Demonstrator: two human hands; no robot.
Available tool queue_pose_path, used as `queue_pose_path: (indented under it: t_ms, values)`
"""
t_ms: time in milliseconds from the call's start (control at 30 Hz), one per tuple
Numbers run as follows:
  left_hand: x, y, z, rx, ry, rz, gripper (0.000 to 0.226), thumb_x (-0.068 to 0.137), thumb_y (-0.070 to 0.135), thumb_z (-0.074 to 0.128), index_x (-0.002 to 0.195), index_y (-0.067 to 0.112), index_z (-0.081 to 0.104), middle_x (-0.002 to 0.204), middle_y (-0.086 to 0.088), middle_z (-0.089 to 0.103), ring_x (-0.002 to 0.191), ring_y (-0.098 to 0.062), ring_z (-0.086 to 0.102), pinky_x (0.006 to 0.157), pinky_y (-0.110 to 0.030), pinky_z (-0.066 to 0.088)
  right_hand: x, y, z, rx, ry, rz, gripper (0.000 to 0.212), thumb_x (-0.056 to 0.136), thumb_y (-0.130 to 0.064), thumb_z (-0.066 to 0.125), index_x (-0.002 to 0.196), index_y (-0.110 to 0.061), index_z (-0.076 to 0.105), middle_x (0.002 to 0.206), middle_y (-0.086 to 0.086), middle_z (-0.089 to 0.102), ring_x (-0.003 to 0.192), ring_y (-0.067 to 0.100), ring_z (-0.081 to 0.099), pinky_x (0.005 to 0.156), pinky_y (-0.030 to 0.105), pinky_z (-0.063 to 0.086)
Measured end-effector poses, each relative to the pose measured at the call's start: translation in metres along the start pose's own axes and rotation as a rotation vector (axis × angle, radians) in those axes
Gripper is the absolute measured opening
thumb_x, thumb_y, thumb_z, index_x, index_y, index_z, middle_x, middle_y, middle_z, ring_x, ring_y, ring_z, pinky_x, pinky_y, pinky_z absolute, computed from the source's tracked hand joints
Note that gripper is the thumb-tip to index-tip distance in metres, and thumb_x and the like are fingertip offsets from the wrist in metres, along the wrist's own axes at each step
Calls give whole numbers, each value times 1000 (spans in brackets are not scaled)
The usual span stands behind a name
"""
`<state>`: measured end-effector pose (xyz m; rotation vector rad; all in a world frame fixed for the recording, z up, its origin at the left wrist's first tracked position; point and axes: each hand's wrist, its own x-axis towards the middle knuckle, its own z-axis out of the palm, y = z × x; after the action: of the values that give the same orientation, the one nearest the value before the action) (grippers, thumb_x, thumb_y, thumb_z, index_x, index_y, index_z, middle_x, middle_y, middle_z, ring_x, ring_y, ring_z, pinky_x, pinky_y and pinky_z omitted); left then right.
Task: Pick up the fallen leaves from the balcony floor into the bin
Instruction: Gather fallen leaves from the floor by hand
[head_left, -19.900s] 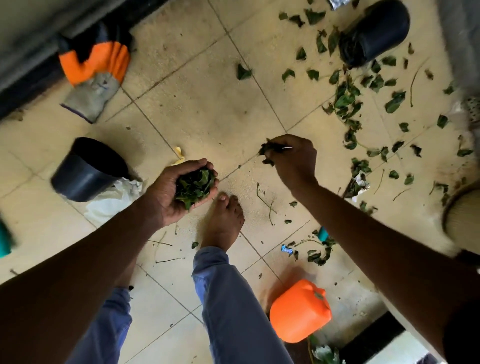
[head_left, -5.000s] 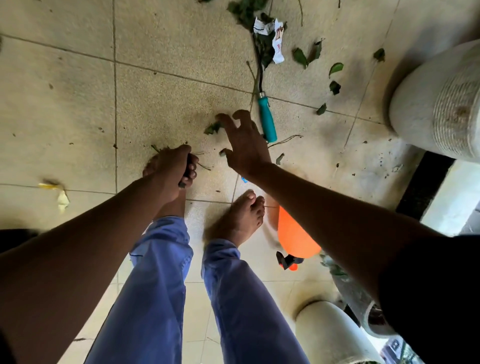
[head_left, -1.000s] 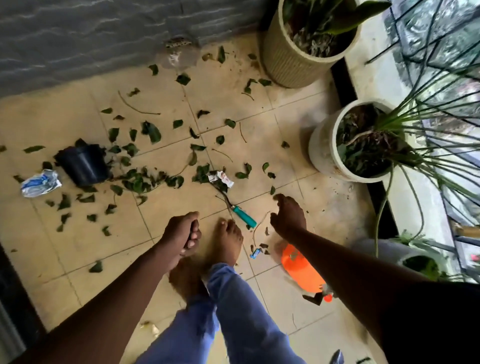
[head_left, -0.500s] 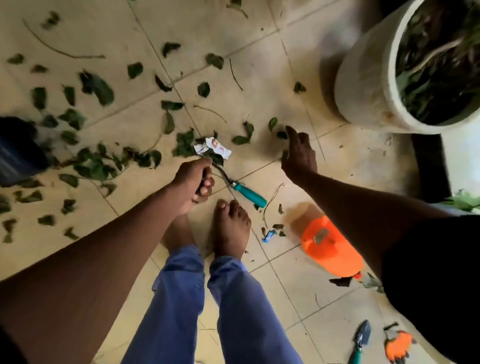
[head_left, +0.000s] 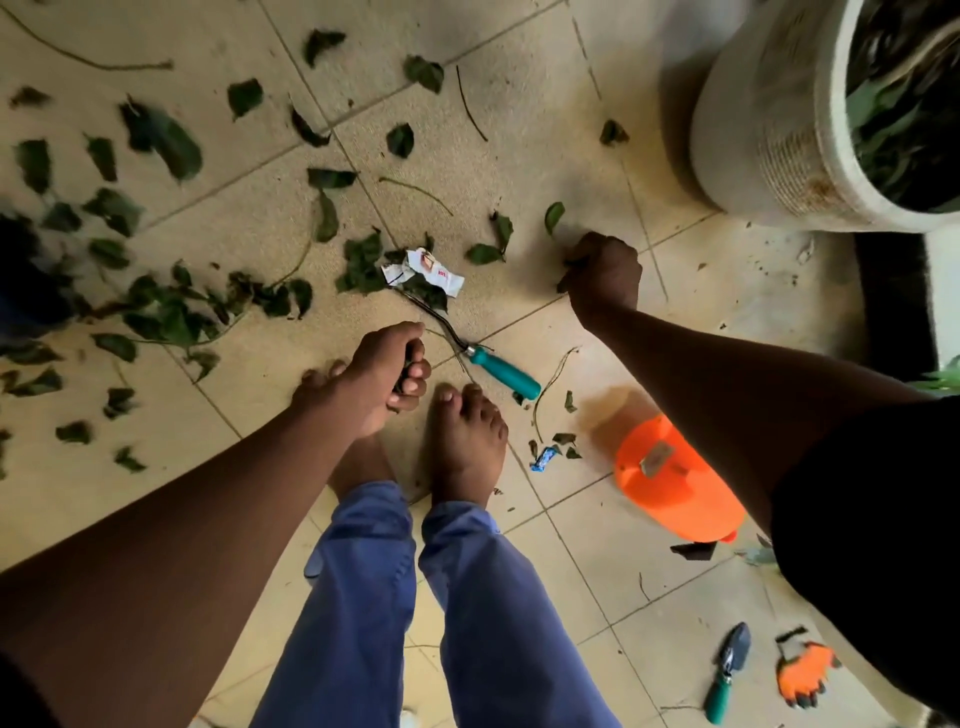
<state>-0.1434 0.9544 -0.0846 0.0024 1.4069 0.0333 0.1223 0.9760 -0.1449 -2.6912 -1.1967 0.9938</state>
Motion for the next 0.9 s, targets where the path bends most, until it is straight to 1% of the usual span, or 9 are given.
queue_pose_path:
  t_ms: [100, 200, 267, 333, 433, 600, 700, 833, 900]
  values:
    - [0, 3, -2, -8, 5, 14, 41, 104, 34, 45, 67, 18, 37, 50, 2, 33, 36, -10, 25, 32, -14, 14, 8, -15, -6, 119, 57, 60, 21, 82, -5, 75, 93, -23, 74, 92, -13, 64, 88, 9, 61, 70, 16, 48]
    - [2, 5, -3, -11, 15, 27, 40, 104, 33, 45, 67, 19, 37, 50, 3, 33, 36, -10, 24, 32, -13, 14, 16, -29, -9, 97, 111, -80, 6, 88, -22, 74, 94, -21, 73, 104, -5, 67, 93, 10, 61, 83, 26, 54]
    - [3, 5, -3, -10, 23, 33, 40, 104, 33, 46, 67, 19, 37, 50, 3, 33, 35, -10, 25, 32, -12, 15, 20, -33, -7, -48, 132, -238, 5, 87, -14, 71, 92, -15, 70, 117, 4, 61, 102, 18, 58, 88, 29, 54]
    - [4, 5, -2, -14, 23, 37, 41, 104, 33, 46, 66, 19, 38, 49, 3, 33, 34, -9, 25, 32, -12, 15, 22, -34, -4, -186, 75, -361, 19, 82, -4, 72, 98, -12, 69, 123, 4, 56, 110, 21, 54, 86, 31, 56]
    - [5, 3, 0, -19, 17, 38, 41, 104, 33, 45, 66, 19, 38, 49, 3, 34, 33, -9, 26, 31, -13, 15, 20, -38, -4, -295, -30, -440, 34, 78, 0, 77, 109, -5, 64, 125, 7, 56, 111, 26, 51, 82, 35, 55]
    - [7, 0, 1, -13, 15, 42, 41, 104, 34, 45, 67, 18, 39, 50, 3, 34, 34, -9, 27, 31, -13, 15, 28, -48, -10, -388, -58, -423, 38, 75, -19, 86, 107, -8, 69, 122, 9, 58, 110, 28, 53, 80, 32, 48]
    - [7, 0, 0, -11, 24, 42, 41, 104, 34, 46, 67, 18, 39, 50, 3, 34, 34, -9, 27, 31, -13, 15, 32, -53, -14, -413, -99, -415, 30, 79, -18, 80, 105, -11, 67, 110, 8, 63, 101, 26, 59, 74, 31, 45]
    - [6, 2, -3, -12, 31, 52, 40, 103, 33, 47, 67, 19, 39, 50, 3, 34, 35, -9, 26, 32, -13, 15, 34, -57, -16, -144, -141, -271, 18, 75, -12, 82, 85, -18, 68, 93, -5, 67, 91, 16, 63, 68, 22, 47]
    - [6, 2, -6, -18, 34, 55, 40, 103, 33, 46, 67, 19, 39, 50, 3, 34, 35, -9, 26, 32, -13, 15, 31, -64, -16, -49, -131, -232, 22, 77, -6, 76, 85, -22, 64, 90, -7, 66, 88, 14, 65, 63, 22, 52]
